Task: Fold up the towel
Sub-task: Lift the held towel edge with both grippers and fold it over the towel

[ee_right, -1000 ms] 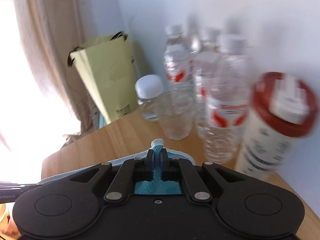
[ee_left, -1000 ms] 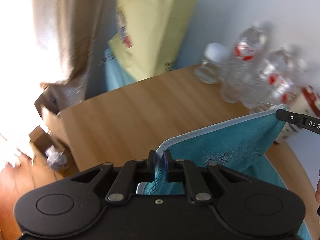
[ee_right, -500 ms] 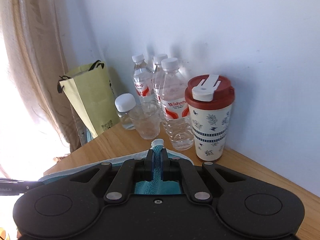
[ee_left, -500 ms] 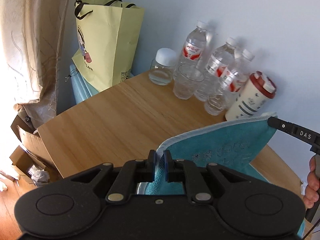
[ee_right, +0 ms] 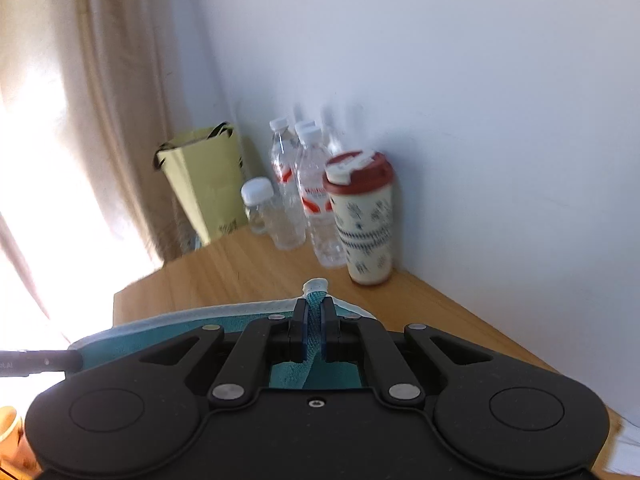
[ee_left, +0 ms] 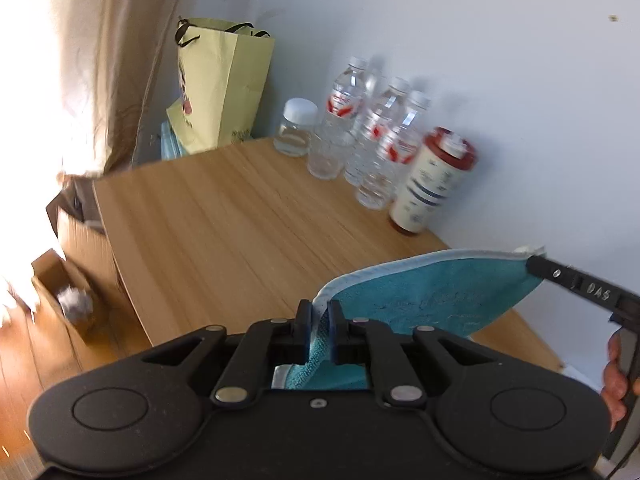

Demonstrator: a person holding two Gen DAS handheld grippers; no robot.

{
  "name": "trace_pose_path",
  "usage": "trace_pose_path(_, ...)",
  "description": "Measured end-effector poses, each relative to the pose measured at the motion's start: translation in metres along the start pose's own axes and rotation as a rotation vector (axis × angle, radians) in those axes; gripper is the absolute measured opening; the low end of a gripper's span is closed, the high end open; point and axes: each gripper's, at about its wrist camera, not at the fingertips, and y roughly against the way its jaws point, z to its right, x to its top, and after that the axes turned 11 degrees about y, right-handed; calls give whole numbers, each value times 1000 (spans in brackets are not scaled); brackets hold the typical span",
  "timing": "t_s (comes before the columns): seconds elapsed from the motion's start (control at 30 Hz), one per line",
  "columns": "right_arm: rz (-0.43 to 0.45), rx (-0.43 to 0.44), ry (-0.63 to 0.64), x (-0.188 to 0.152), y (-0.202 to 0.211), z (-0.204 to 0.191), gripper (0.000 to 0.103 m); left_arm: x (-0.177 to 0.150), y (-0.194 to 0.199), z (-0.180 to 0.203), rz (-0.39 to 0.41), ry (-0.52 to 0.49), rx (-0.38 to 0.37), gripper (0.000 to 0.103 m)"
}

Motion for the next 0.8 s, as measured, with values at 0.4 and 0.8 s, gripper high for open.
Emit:
trace_pose_path(0.4,-59,-16,-12,-83,96,59,5,-126,70,67,0,-24,-43,8)
trace_pose_path(0.8,-61,-70,-61,-141,139,91,5,-206,62,108,-191,-139,-133,7)
